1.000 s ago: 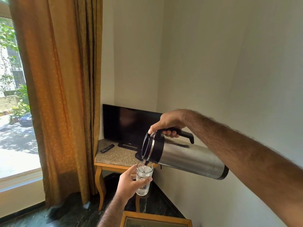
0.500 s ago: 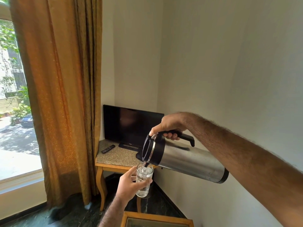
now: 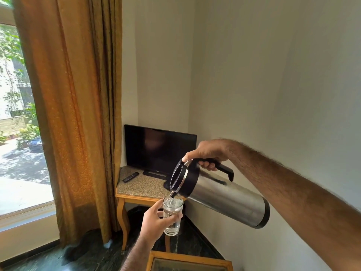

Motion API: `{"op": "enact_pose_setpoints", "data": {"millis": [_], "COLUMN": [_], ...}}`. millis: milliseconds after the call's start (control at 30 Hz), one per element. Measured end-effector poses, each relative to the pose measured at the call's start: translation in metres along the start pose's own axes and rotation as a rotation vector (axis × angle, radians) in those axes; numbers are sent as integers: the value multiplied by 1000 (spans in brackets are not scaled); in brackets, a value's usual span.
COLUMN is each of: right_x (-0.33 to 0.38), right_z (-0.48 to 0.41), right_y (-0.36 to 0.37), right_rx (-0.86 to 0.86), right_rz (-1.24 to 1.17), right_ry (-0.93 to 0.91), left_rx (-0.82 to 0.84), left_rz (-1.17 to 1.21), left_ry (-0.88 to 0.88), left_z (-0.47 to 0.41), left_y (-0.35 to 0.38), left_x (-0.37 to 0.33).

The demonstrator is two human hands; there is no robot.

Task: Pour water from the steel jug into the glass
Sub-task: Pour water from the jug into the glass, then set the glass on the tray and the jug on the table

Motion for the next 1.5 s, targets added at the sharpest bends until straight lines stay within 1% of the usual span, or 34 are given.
{"op": "enact_pose_setpoints", "data": {"millis": [233, 333, 467, 600, 833, 967, 1067, 1167, 1333, 1433, 1500], "right_x": [-34, -54, -102, -153, -225, -262, -293, -319, -369, -400, -418], "right_z": [10, 15, 18, 12, 11, 7, 1, -6, -21, -31, -37], "right_y": [3, 10, 23, 52, 127, 165, 188, 213, 263, 289, 308], "right_rx": [-71, -129, -273, -432, -619, -677, -724, -741, -760, -806, -796], "right_rz": [-254, -414, -655, -957, -1204, -1303, -1397, -1440, -1467, -1419, -1373], "right_ry": [-68, -88, -75, -116, -38, 55, 57, 55, 52, 67, 117], "left_rx": [-57, -99, -155, -212, -212, -187, -165, -141, -128, -131, -109], "left_rz": [20, -15, -65, -74, -182, -214, -223, -224, -251, -273, -282], "left_ry": [-14, 7, 12, -6, -27, -80, -130, -203, -278, -330, -367], "left_z": [-2, -4, -5, -2, 6, 16, 24, 34, 50, 60, 69], "left_y": [-2, -5, -8, -7, 8, 18, 27, 34, 44, 50, 56], "left_x": [0, 2, 9, 28, 69, 106, 142, 184, 258, 310, 344]}}
Point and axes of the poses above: each hand's wrist, its own z-axis away from the middle knuckle, its own y-axis out of the palm, x = y × z, the point moved 10 cm from there along -z, towards the middle knuckle, and after that the axes turned 2 degrees about -x, right-handed, at the moved point
